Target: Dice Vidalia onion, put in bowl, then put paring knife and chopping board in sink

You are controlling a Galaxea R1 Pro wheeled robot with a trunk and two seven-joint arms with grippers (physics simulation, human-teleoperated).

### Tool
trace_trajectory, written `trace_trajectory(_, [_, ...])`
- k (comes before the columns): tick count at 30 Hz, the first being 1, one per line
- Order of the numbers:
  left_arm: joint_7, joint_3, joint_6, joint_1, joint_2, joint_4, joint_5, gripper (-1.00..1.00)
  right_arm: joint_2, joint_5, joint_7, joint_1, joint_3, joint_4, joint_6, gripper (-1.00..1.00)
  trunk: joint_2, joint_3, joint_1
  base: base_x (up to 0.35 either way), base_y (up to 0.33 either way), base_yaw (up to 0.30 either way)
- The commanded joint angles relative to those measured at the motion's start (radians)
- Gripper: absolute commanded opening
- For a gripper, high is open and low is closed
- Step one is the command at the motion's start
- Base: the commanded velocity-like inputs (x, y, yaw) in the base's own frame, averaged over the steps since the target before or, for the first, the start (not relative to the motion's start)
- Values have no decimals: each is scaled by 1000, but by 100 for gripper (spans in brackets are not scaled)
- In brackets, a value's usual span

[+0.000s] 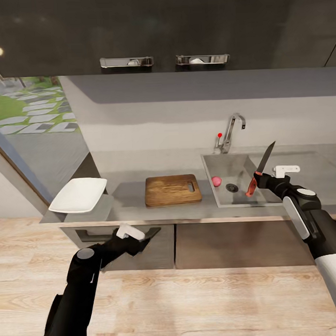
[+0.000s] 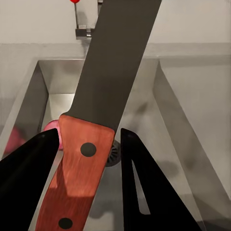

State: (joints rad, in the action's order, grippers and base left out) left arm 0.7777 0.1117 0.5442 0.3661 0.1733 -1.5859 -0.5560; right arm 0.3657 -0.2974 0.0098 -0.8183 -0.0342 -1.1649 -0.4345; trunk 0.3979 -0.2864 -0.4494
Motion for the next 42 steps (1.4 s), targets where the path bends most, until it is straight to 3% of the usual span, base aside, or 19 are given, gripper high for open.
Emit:
trace_trajectory(1, [9, -1, 6, 20, 1, -2, -6, 100, 1, -2, 0, -1, -1, -1, -5, -100, 2, -2, -1, 0, 0, 12])
trace_trajectory(4, [24, -8, 9, 63, 1, -2, -4, 100, 1, -2, -1, -1, -1, -1, -5, -100, 2, -2, -1, 0, 0, 41])
trace_trajectory(10, [105, -12, 10, 80, 1, -2, -1, 100, 1, -2, -2, -1, 0, -1, -6, -100, 2, -2, -1, 0, 0, 73])
trace_trajectory(11, [141, -12, 10, 81, 1, -2, 19, 100, 1, -1, -2, -1, 0, -1, -6, -100, 2, -2, -1, 0, 0, 106])
trace_trajectory(13, [156, -12, 10, 82, 1, -2, 48, 100, 1, 0, -2, -1, 0, -1, -6, -100, 2, -2, -1, 0, 18, 117])
trace_trajectory(42, [152, -10, 9, 83, 1, 0, 57, 100, 1, 0, -2, -1, 0, -1, -7, -100, 2, -2, -1, 109, -281, 10])
